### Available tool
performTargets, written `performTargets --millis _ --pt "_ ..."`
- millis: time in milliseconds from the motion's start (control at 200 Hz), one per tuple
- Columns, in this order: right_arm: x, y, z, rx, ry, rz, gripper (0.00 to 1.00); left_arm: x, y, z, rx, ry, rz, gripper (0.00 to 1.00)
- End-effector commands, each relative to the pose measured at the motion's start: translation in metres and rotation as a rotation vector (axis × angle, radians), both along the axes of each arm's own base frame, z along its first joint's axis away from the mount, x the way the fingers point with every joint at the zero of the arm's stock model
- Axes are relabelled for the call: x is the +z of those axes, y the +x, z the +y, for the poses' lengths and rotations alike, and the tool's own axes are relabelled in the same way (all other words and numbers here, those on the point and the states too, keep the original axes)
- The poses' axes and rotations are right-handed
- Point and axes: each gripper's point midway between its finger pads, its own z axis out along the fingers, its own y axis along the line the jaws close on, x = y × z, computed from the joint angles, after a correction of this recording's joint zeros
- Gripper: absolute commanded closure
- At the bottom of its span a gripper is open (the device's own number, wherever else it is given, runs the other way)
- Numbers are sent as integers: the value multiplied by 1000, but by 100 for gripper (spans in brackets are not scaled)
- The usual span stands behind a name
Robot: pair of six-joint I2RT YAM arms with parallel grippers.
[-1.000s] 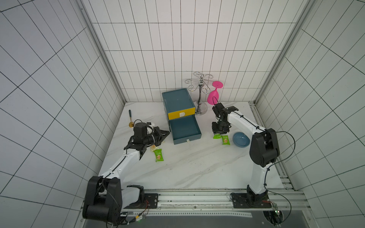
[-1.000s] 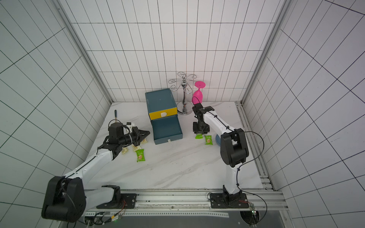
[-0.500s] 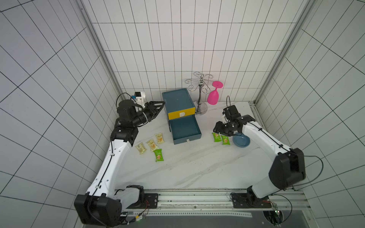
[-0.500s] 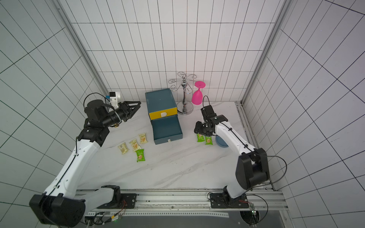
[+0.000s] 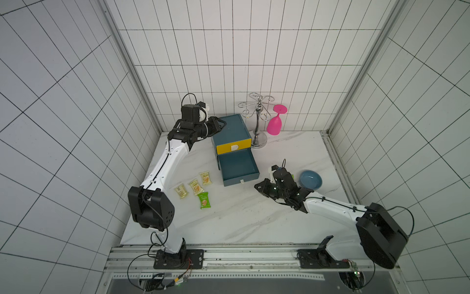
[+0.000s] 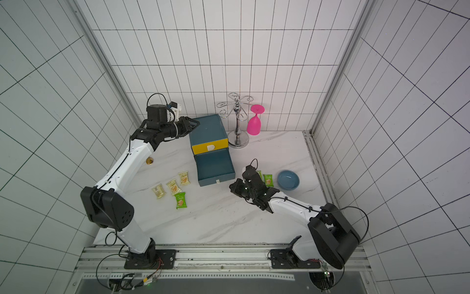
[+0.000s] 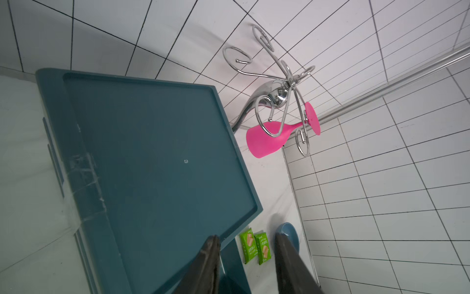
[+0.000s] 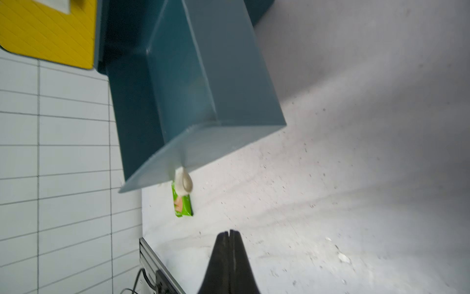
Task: Take the cookies out of the drawer
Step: Close the drawer in the storage box.
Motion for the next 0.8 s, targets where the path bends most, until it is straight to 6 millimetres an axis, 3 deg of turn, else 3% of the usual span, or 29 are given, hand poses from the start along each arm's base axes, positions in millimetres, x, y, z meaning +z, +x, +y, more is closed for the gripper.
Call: performTargets --millis 0,235,355,515,795 --pt "13 20 6 -95 86 -60 100 -12 7 0 -2 108 -3 62" --pt "1 37 24 -105 114 -50 100 -73 13 -9 -8 245 106 65" --pt "3 45 28 -112 124 -66 100 -105 5 -18 -34 355 141 66" --pt "6 56 34 -113 132 -72 100 -147 -8 -13 -58 424 263 69" --pt "14 88 37 -162 190 -95 100 -177 -30 -14 -133 439 349 71"
